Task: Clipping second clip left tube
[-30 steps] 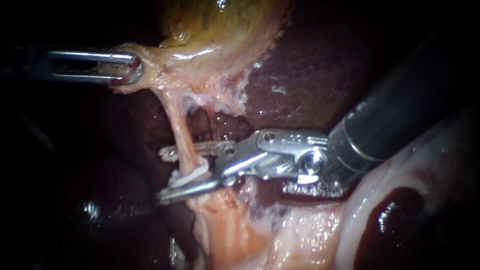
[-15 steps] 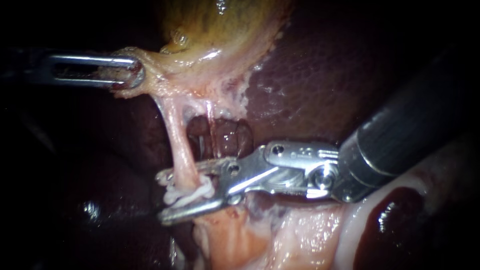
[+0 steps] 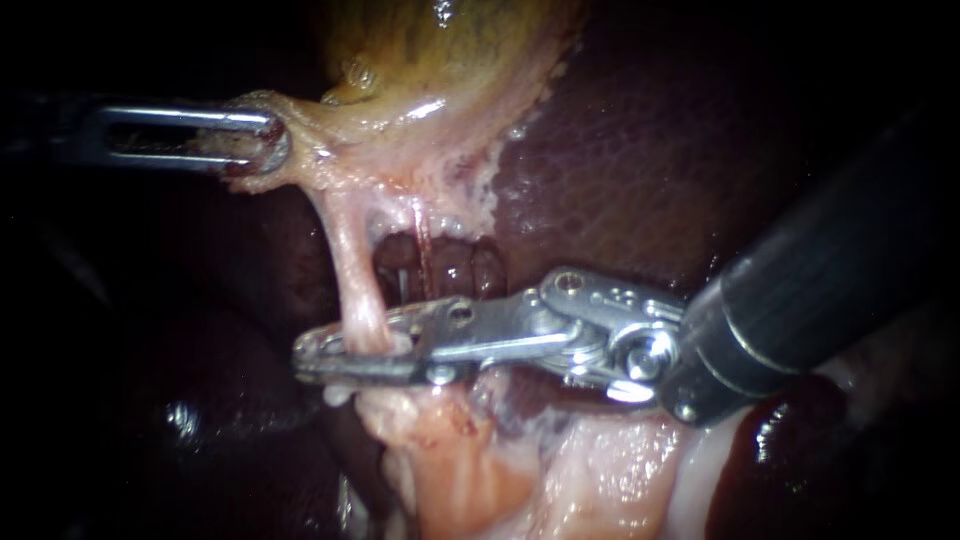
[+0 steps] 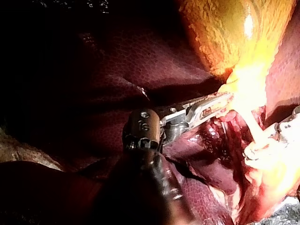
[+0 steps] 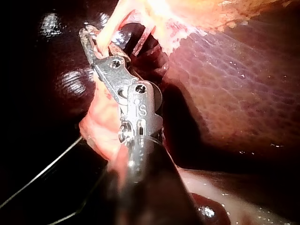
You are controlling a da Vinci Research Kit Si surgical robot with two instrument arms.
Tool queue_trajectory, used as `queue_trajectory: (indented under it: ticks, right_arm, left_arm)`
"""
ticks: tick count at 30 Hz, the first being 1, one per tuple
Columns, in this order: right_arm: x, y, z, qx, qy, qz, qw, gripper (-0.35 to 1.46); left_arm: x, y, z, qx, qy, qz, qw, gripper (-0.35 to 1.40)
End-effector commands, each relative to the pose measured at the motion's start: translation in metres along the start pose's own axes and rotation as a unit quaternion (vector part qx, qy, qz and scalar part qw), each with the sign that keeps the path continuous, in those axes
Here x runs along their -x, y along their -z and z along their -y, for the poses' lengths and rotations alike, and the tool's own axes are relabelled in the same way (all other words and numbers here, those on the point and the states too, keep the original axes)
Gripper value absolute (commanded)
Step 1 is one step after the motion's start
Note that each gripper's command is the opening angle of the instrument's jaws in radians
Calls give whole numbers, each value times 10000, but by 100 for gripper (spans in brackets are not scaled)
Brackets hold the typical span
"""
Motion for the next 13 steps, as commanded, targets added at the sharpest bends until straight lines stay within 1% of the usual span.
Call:
queue_trajectory:
  ticks: [1,11,13]
  right_arm:
    - [1,-1,0,-41,-8,30,10000,-35]
    - [3,0,-2,-23,15,27,10000,-35]
    - [3,0,-2,47,16,2,10000,-35]
  left_arm:
    - [0,0,0,-3,1,-1,10000,-35]
    - [0,-1,1,-5,0,-3,10000,-35]
    - [0,-1,1,-5,0,-3,10000,-35]
